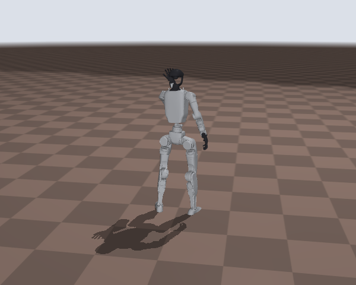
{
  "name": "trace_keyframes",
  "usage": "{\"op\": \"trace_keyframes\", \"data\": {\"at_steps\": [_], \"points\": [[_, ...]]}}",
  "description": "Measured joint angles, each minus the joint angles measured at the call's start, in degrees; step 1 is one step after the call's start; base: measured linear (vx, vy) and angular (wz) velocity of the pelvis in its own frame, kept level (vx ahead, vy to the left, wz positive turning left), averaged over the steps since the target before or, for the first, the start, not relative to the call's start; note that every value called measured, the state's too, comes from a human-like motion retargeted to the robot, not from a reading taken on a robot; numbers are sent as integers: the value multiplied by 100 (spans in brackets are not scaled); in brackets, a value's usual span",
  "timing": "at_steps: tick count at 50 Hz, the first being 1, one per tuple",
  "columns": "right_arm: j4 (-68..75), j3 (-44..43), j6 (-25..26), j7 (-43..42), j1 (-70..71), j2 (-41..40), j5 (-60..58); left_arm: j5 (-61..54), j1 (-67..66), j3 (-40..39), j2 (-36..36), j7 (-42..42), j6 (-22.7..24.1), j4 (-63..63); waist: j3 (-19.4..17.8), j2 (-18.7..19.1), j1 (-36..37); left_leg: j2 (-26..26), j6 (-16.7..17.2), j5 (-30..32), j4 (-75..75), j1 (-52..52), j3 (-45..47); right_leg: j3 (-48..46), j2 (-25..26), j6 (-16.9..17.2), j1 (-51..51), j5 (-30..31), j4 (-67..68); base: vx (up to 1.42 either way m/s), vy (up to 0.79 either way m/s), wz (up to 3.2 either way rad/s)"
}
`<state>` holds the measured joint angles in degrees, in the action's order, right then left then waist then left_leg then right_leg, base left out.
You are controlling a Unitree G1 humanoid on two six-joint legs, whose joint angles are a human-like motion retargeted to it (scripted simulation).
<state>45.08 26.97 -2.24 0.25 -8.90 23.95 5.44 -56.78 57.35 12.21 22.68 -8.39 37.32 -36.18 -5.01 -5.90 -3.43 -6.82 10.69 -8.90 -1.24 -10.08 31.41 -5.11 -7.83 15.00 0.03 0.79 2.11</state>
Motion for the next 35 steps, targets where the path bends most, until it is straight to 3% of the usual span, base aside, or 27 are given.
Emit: {"op": "trace_keyframes", "data": {"at_steps": [5, 10, 13, 17, 20, 24, 27, 30, 35], "points": [[56, 62, -4, -396, -31, 25, 426, -626, -508, -253, 161, -1087, -11, 2555, 64, 71, 23, 43, -31, -18, 23, -31, -104, -91, -78, 0, 90, -67, 29, 1, 1, 11], [59, 190, 19, -673, 41, 93, 568, -2337, -388, -86, 302, -1143, -240, 4948, 129, 132, -8, 67, -32, -13, 23, -25, -184, -181, -124, 0, 127, -117, 51, 0, 0, 4], [-32, 109, 6, -726, 30, 103, 565, -2725, -414, 65, 282, -865, -144, 4649, 151, 128, -36, 56, -10, -5, 19, -5, -180, -186, -111, 0, 112, -108, 37, 0, 0, 0], [-120, -45, -8, -685, -13, 102, 647, -2424, -263, 462, 149, -156, 91, 2450, 143, 94, -17, 23, 8, 19, -5, 37, -145, -161, -60, 0, 52, -69, 8, 0, 0, 0], [-137, 9, -26, -487, -60, 143, 600, -1603, 360, 812, 124, 196, 115, 832, 194, 66, -4, -13, 25, 35, -21, 75, -99, -126, -4, 0, -7, -31, -22, 0, 0, 0], [-166, 121, -62, 119, -27, 280, 150, 58, 1264, 883, 188, 323, 92, -323, 269, 63, -56, -43, 50, 43, -26, 109, -52, -87, 41, 0, -58, -3, -47, 0, 0, 0], [-164, 68, -106, 330, 8, 311, 25, 573, 1354, 538, 231, 367, 1, -512, 296, 72, -107, -35, 46, 33, -17, 108, -35, -66, 32, 0, -60, -4, -51, 0, 0, 0], [-105, -125, -105, 183, 70, 277, 116, 291, 762, 89, 224, 311, -16, -274, 250, 130, -153, -17, 37, 18, -8, 78, -44, -71, 6, 0, -26, -25, -36, 0, 0, 0], [-45, -343, -103, -421, -25, 147, 542, -400, -541, -316, 157, -425, 57, 1315, 222, 212, -130, 14, 17, -12, 10, 13, -88, -112, -45, 0, 68, -70, -23, 0, 0, 0]]}}
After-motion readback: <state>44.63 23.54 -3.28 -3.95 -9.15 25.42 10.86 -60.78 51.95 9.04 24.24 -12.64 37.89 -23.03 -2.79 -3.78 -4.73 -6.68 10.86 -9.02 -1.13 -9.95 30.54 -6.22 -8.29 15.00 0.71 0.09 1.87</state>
